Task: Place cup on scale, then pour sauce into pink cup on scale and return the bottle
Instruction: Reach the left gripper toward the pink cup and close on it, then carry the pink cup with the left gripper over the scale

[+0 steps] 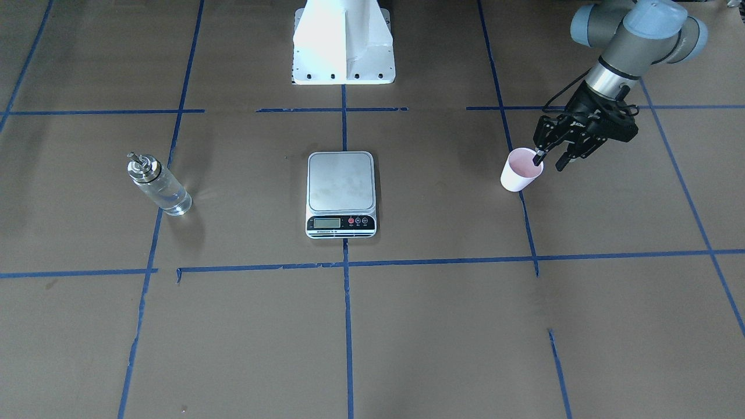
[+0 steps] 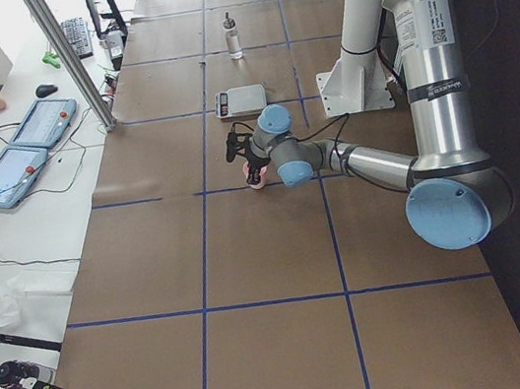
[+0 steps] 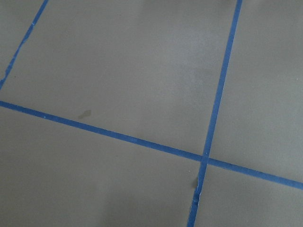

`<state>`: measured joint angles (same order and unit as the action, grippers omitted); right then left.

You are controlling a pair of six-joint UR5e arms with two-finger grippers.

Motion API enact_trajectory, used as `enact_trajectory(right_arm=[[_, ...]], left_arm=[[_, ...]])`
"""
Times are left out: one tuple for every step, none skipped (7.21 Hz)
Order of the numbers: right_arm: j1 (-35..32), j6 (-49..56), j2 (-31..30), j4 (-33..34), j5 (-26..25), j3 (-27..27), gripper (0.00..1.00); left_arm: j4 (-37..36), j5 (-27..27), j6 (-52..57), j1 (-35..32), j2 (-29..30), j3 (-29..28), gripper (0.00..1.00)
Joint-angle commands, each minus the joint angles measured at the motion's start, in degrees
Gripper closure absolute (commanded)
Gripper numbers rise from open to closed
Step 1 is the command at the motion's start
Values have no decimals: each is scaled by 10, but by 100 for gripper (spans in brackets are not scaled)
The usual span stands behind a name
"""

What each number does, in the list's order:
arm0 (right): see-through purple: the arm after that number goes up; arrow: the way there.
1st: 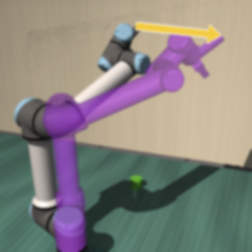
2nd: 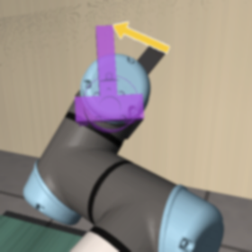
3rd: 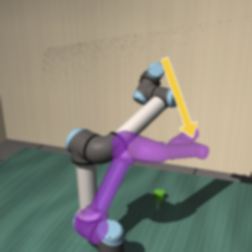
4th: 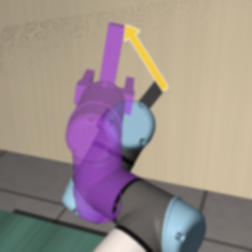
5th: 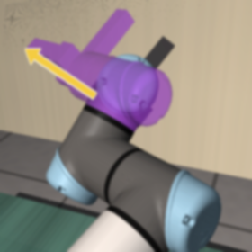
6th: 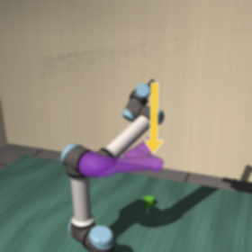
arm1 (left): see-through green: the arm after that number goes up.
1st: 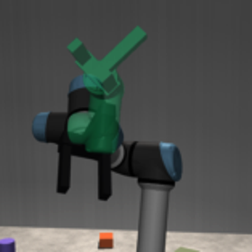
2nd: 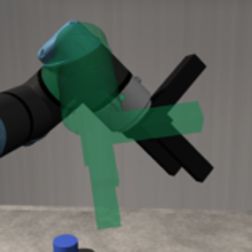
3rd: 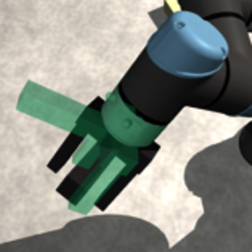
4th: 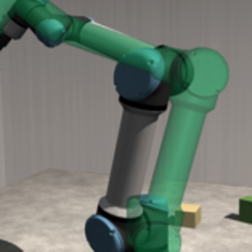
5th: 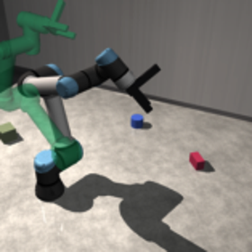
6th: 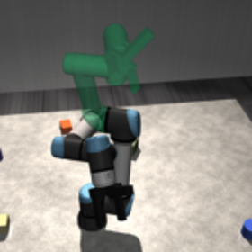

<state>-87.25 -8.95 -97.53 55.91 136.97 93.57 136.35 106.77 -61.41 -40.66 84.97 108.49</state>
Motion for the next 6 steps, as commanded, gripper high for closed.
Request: enact_trajectory(right_arm=[[0, 0, -4, -3, 0, 0, 0], [1, 0, -4, -3, 0, 0, 0], [1, 0, -4, -3, 0, 0, 0], [1, 0, -3, -3, 0, 0, 0], [1, 0, -4, -3, 0, 1, 0], [1, 0, -3, -3, 0, 0, 0]], left_arm=[[-11, -14, -6, 12, 8, -7, 46], [-11, -15, -4, 17, 8, -11, 63], [-12, -25, -4, 25, 8, -12, 76], [-12, -26, -2, 28, 8, -12, 91], [-12, -26, -1, 28, 9, -11, 100], [-12, -26, 1, 26, 10, -12, 100]])
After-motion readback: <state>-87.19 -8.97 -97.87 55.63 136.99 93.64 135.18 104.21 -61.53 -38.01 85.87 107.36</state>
